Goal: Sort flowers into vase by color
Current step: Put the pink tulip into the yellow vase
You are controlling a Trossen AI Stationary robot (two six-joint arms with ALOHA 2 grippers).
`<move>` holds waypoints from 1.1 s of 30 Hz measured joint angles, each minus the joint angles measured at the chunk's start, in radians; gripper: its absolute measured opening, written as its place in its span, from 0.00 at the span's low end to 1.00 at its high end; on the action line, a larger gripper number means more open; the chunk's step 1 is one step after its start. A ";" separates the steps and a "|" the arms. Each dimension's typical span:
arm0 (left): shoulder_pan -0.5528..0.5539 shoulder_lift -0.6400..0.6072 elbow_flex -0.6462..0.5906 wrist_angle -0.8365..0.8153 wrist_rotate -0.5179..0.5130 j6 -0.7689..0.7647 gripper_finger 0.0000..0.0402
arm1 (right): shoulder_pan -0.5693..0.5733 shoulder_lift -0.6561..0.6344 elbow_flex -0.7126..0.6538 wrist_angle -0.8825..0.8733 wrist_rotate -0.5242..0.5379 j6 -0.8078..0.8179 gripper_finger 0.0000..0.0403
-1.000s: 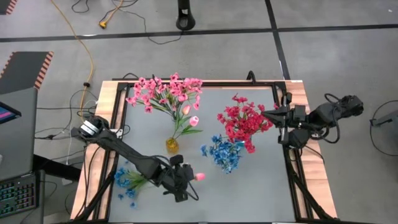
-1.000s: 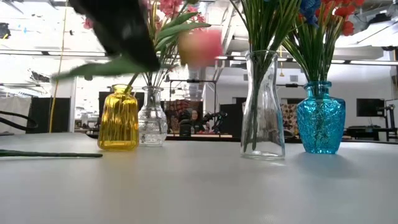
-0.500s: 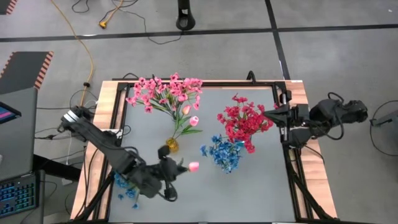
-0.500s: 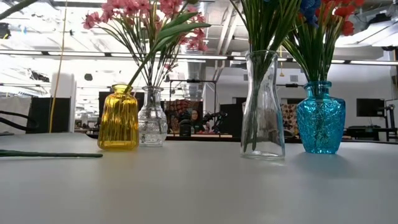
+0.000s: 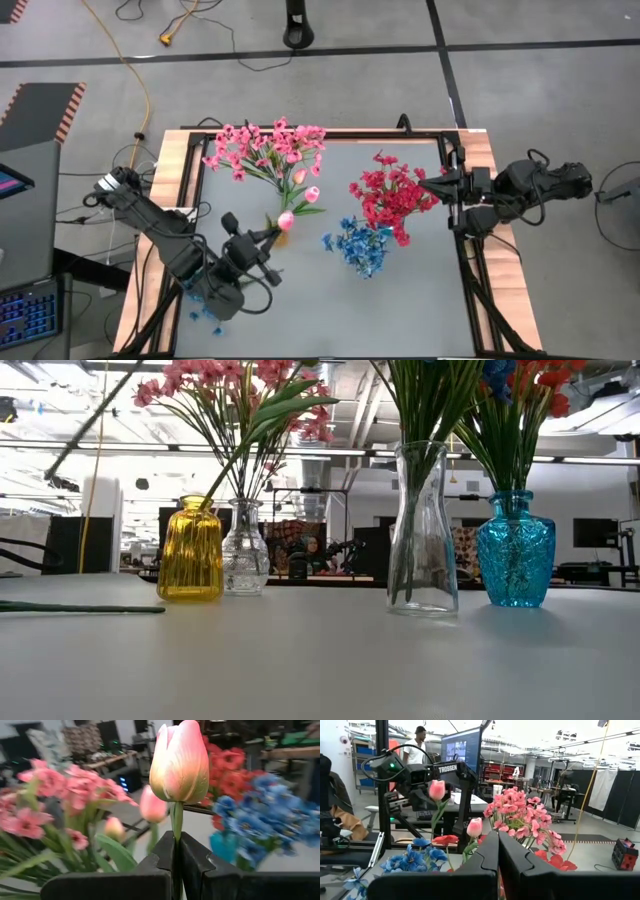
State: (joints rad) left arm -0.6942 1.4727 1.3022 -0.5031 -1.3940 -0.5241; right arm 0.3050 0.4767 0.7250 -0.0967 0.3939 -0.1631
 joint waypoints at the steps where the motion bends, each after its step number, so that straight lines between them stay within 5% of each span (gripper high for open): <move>1: 0.008 0.000 0.000 0.000 -0.009 0.007 0.00 | 0.000 0.000 0.000 0.000 0.000 -0.001 0.08; 9: 0.134 0.000 0.000 0.095 0.031 0.150 0.00 | 0.000 0.001 0.000 0.000 0.000 -0.002 0.08; 19: 0.293 0.000 0.000 0.619 0.448 0.758 0.00 | 0.000 0.001 0.000 -0.009 0.000 -0.002 0.08; 26: 0.313 -0.004 -0.066 0.705 0.448 0.803 0.00 | 0.000 0.001 0.000 -0.053 0.000 -0.002 0.08; 33: 0.313 -0.083 -0.254 1.001 0.440 0.871 0.00 | 0.000 0.001 0.000 -0.055 -0.001 -0.002 0.08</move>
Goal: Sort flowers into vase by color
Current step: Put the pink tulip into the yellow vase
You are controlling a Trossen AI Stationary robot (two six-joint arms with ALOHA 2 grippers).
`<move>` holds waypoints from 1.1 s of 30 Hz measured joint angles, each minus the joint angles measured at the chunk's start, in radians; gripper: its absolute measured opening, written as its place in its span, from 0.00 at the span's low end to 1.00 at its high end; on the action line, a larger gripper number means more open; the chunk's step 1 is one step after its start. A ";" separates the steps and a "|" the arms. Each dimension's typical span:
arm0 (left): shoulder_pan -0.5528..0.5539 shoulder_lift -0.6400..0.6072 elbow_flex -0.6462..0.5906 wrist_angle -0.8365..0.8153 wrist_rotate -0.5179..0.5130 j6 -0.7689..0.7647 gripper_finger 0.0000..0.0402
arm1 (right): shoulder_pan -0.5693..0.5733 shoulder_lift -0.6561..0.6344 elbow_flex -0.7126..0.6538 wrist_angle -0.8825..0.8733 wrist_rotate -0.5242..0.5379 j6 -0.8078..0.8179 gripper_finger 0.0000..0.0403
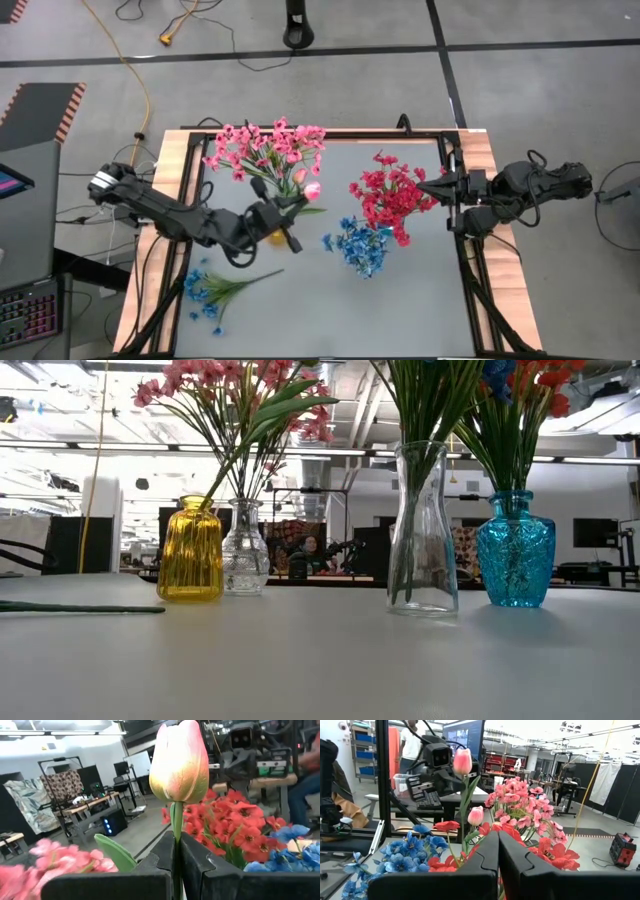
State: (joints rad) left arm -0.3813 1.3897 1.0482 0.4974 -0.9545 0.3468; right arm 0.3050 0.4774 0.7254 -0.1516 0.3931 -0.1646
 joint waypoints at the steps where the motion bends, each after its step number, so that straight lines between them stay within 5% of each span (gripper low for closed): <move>1: 0.000 -0.016 -0.024 0.017 0.000 -0.001 0.00 | 0.000 0.000 0.000 0.000 0.000 0.000 0.08; 13: 0.001 -0.167 -0.244 0.052 -0.007 -0.198 0.00 | 0.000 0.000 0.000 0.003 0.000 0.000 0.08; 21: 0.002 -0.167 -0.282 -0.018 -0.124 -0.340 0.04 | 0.000 0.000 0.000 0.003 0.000 0.000 0.08; 33: -0.004 -0.167 -0.276 -0.035 -0.234 -0.456 0.29 | 0.000 0.000 0.000 0.002 0.000 0.034 0.08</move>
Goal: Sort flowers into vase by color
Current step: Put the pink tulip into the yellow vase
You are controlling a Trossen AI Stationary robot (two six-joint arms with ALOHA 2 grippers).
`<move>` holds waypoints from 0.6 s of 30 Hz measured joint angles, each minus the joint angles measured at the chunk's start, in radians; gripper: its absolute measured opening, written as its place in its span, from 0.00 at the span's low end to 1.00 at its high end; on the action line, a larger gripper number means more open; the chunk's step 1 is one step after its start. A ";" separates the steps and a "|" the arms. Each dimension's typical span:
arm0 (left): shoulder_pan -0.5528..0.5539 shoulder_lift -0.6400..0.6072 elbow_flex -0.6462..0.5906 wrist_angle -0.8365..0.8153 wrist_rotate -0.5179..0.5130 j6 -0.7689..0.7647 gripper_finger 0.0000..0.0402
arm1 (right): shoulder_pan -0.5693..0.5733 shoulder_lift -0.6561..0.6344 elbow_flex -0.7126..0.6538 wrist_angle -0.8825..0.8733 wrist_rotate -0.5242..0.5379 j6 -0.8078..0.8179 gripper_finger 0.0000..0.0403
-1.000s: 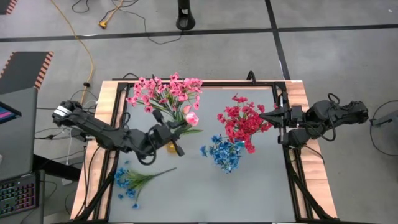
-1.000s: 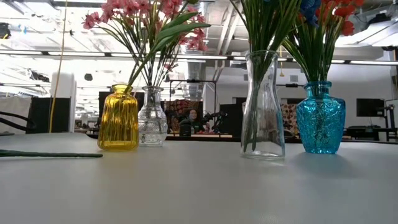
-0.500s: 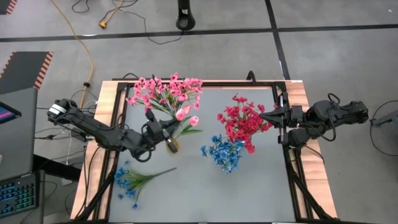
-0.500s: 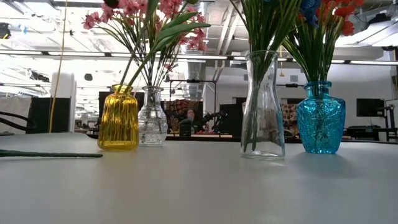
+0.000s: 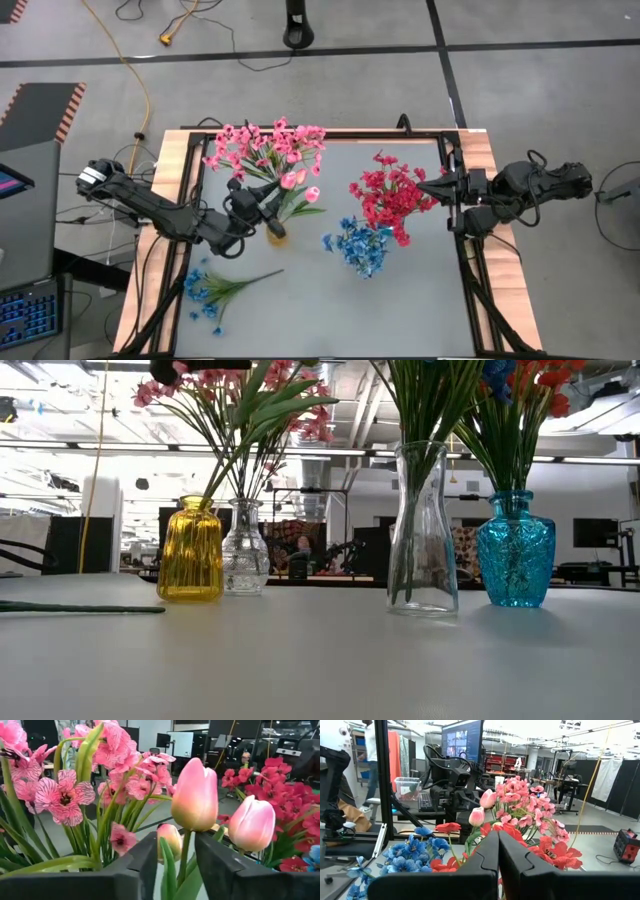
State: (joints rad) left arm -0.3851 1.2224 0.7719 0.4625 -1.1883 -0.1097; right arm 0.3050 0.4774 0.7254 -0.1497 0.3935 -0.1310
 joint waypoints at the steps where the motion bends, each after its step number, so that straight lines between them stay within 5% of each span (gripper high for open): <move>1: -0.002 0.000 0.000 0.000 -0.001 0.000 0.32 | 0.000 0.000 0.000 0.000 0.000 0.000 0.08; 9: -0.076 -0.007 0.000 -0.002 -0.071 0.115 0.47 | 0.000 0.000 0.000 -0.001 0.000 0.000 0.08; 13: -0.141 -0.021 0.001 -0.003 -0.190 0.115 0.49 | 0.000 0.000 0.000 -0.002 0.000 0.001 0.08; 18: -0.218 -0.032 0.002 -0.004 -0.217 0.091 0.49 | 0.000 0.000 0.000 -0.004 0.000 0.001 0.08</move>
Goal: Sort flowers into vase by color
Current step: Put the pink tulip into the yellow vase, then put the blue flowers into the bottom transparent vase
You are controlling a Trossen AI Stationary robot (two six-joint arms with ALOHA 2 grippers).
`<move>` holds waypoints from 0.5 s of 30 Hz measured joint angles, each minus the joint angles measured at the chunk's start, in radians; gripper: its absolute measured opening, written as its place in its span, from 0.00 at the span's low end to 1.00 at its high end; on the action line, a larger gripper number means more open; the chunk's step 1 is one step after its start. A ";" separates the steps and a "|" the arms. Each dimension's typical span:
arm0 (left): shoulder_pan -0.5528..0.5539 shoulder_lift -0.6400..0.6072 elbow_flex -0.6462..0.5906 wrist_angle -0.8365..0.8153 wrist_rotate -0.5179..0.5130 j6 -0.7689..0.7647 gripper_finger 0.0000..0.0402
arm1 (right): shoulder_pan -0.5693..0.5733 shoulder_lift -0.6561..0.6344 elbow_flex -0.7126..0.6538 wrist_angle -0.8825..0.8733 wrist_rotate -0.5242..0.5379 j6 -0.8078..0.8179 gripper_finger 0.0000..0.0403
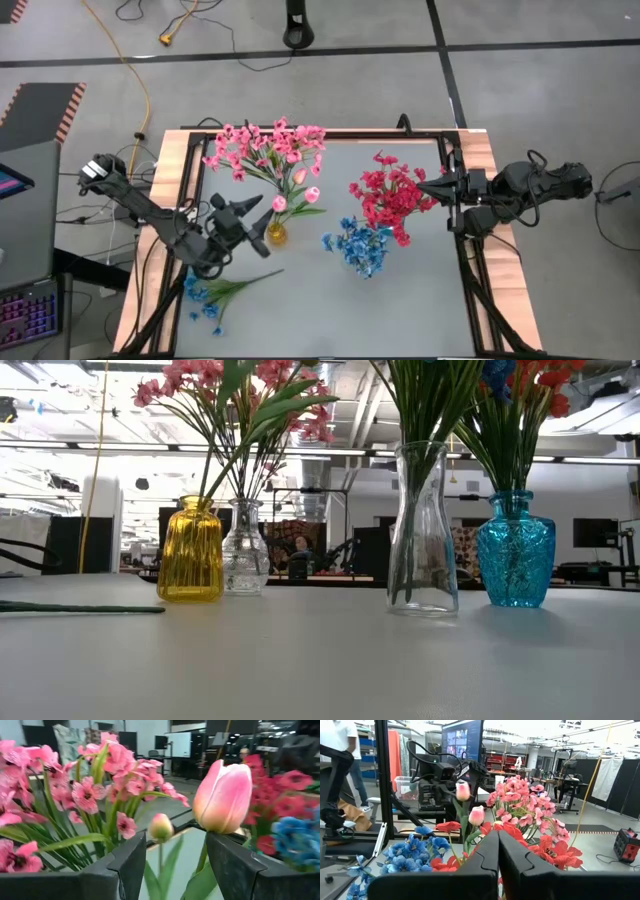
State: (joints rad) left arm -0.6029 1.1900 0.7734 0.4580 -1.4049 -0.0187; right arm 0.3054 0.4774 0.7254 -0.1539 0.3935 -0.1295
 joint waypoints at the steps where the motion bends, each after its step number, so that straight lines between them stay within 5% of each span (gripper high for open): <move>1: -0.015 -0.002 0.000 0.001 0.001 -0.009 0.49 | 0.000 0.000 0.000 0.000 0.000 0.001 0.08; 15: -0.056 -0.004 0.000 0.003 -0.054 -0.031 0.49 | 0.000 0.000 0.000 -0.003 0.000 0.005 0.08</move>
State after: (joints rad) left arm -0.6590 1.1858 0.7734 0.4611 -1.4594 -0.0496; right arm 0.3058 0.4774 0.7258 -0.1570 0.3935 -0.1241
